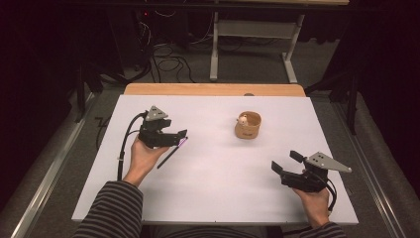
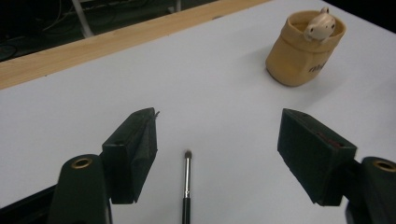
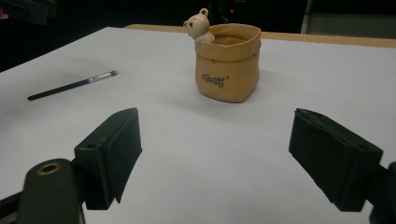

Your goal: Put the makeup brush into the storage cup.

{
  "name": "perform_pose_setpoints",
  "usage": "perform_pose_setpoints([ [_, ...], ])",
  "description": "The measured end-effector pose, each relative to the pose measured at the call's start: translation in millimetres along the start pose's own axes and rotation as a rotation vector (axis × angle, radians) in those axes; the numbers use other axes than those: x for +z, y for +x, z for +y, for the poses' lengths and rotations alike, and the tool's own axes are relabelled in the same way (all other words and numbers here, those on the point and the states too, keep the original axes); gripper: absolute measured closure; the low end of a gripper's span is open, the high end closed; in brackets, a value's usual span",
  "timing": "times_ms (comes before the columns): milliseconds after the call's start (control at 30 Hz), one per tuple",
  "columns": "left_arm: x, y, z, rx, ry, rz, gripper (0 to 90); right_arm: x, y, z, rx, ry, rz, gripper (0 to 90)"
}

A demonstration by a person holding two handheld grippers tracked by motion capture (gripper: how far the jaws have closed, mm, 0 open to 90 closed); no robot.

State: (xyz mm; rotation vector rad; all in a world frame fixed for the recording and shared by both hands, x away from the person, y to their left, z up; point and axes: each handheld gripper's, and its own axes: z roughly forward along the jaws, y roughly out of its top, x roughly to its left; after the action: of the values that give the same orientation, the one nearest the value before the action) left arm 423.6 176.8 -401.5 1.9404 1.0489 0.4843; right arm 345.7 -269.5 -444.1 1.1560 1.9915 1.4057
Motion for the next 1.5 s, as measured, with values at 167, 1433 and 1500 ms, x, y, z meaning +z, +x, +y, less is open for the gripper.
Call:
perform_pose_setpoints([
  [167,-0.5,0.9,5.0,0.026,0.044,0.012,29.8,0.3,0.3,-0.1,0.0,0.002,0.002,18.7],
  [1433,11.5,8.3,22.4,0.074,0.379,-0.004,31.0,1.7,1.6,-0.4,-0.006,0.019,0.009,19.1],
  [1500,12.9,8.9,23.7,0.075,0.4,-0.001,31.7,1.7,1.6,-0.4,-0.007,0.019,0.008,19.2],
])
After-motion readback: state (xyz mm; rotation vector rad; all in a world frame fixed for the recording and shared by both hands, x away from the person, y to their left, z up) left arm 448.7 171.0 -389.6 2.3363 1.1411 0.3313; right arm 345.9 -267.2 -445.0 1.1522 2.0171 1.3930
